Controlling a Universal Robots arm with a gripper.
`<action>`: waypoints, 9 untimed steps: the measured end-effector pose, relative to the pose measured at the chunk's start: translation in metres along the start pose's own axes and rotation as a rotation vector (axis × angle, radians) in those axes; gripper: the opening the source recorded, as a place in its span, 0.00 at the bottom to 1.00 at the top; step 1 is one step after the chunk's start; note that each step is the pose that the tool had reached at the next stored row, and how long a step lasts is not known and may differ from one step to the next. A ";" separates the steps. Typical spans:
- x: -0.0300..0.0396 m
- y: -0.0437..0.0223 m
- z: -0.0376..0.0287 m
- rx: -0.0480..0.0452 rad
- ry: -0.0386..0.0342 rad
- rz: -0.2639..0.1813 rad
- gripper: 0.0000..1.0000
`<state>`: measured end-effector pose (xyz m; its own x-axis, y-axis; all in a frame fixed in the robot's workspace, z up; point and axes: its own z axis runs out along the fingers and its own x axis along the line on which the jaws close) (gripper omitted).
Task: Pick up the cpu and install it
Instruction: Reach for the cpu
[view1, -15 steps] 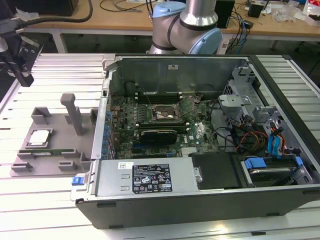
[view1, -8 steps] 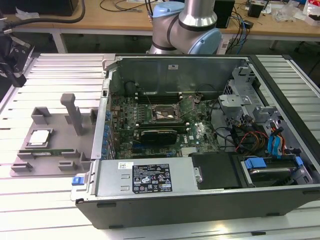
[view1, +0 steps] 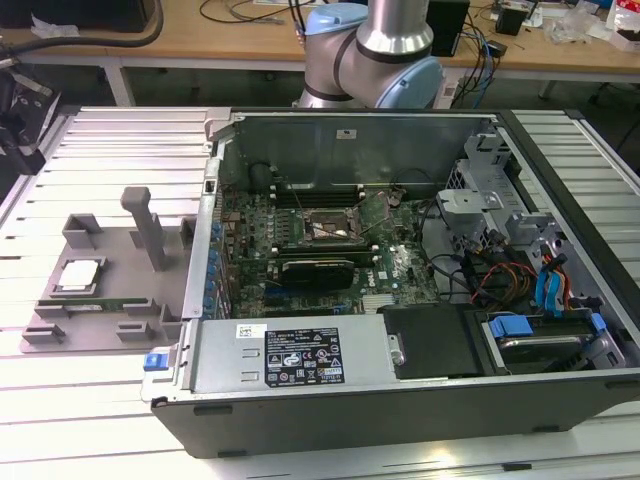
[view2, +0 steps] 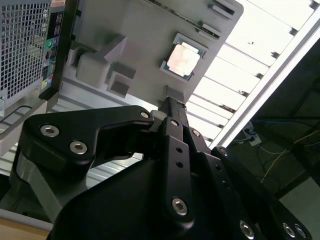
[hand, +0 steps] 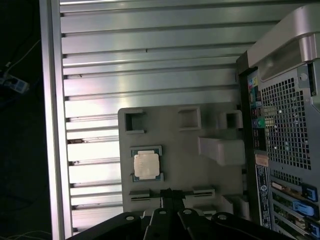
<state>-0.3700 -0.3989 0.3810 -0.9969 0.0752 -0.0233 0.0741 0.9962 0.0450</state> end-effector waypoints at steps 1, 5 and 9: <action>0.0009 -0.0001 0.0001 0.0000 0.0000 0.000 0.11; 0.0049 -0.0004 0.0002 0.0000 0.0000 0.000 0.11; 0.0113 -0.0008 0.0004 -0.0001 0.0000 0.000 0.11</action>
<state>-0.3814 -0.3988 0.3802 -0.9969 0.0753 -0.0233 0.0742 0.9962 0.0451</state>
